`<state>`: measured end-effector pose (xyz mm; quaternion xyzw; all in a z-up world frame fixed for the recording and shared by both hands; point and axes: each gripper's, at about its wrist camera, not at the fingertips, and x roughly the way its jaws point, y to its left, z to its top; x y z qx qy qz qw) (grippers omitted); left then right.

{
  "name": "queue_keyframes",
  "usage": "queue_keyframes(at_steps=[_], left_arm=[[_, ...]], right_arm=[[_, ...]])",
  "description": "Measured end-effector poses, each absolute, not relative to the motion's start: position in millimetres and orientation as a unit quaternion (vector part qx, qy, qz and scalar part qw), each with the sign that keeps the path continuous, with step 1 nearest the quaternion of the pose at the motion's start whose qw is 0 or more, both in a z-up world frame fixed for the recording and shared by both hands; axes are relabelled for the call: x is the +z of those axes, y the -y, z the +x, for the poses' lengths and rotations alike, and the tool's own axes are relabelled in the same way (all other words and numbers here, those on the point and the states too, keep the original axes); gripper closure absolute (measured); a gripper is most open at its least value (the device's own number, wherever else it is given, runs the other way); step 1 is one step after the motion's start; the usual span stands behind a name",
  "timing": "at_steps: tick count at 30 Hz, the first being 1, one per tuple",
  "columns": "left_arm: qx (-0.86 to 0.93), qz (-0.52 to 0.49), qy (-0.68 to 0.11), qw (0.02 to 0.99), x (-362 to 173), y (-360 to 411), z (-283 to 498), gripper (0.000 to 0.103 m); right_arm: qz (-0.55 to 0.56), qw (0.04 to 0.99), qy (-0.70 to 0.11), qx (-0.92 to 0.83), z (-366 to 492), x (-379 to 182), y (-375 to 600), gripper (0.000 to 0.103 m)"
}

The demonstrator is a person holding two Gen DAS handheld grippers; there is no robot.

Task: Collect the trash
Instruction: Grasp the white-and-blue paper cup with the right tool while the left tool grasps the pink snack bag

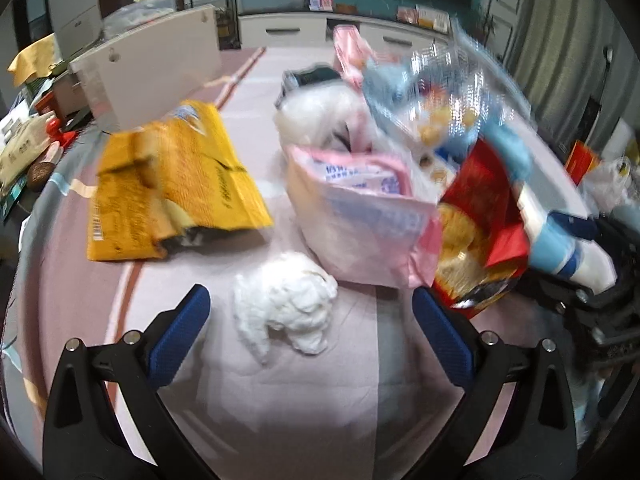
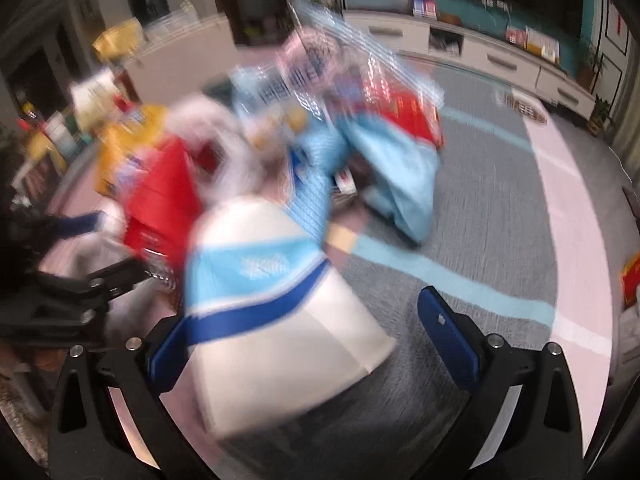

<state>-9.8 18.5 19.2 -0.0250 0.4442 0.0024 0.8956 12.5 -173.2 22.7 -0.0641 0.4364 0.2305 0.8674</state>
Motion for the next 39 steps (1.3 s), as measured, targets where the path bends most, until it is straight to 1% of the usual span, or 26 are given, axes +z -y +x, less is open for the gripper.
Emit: queue_keyframes(at_steps=[7, 14, 17, 19, 22, 24, 25, 29, 31, 36, 39], left_arm=[[-0.030, -0.058, -0.406, 0.911, 53, -30, -32, 0.002], [-0.054, -0.112, -0.398, 0.909, 59, -47, -29, 0.003], [-0.059, -0.136, -0.396, 0.906, 58, -53, -30, 0.003], [-0.068, -0.148, -0.397, 0.903, 57, -55, -29, 0.003], [-0.073, -0.145, -0.396, 0.904, 58, -52, -28, 0.005], [-0.073, -0.136, -0.396, 0.905, 60, -46, -27, 0.009], [-0.074, -0.133, -0.395, 0.906, 61, -44, -26, 0.009], [-0.078, -0.138, -0.404, 0.901, 65, -43, -19, 0.010], [-0.073, -0.148, -0.406, 0.899, 75, -50, -10, 0.010], [-0.059, -0.166, -0.385, 0.906, 100, -65, 0, 0.010], [-0.047, -0.167, -0.378, 0.909, 94, -70, -3, 0.010]], right_arm=[[-0.071, 0.896, -0.371, 0.234, -16, 66, 167, 0.002], [-0.032, 0.925, -0.334, 0.178, -21, 92, 185, 0.002], [-0.005, 0.928, -0.347, 0.136, -19, 95, 194, 0.002], [0.016, 0.922, -0.357, 0.151, -19, 95, 198, 0.002], [-0.001, 0.914, -0.370, 0.168, -20, 90, 191, 0.002], [-0.013, 0.910, -0.379, 0.165, -19, 85, 184, 0.002], [-0.011, 0.907, -0.388, 0.163, -18, 83, 182, 0.002], [0.046, 0.895, -0.409, 0.171, -22, 74, 185, 0.002], [0.058, 0.891, -0.417, 0.169, -22, 69, 187, 0.002], [0.057, 0.900, -0.408, 0.143, -22, 72, 191, 0.002], [0.046, 0.903, -0.406, 0.133, -23, 71, 191, 0.002]])
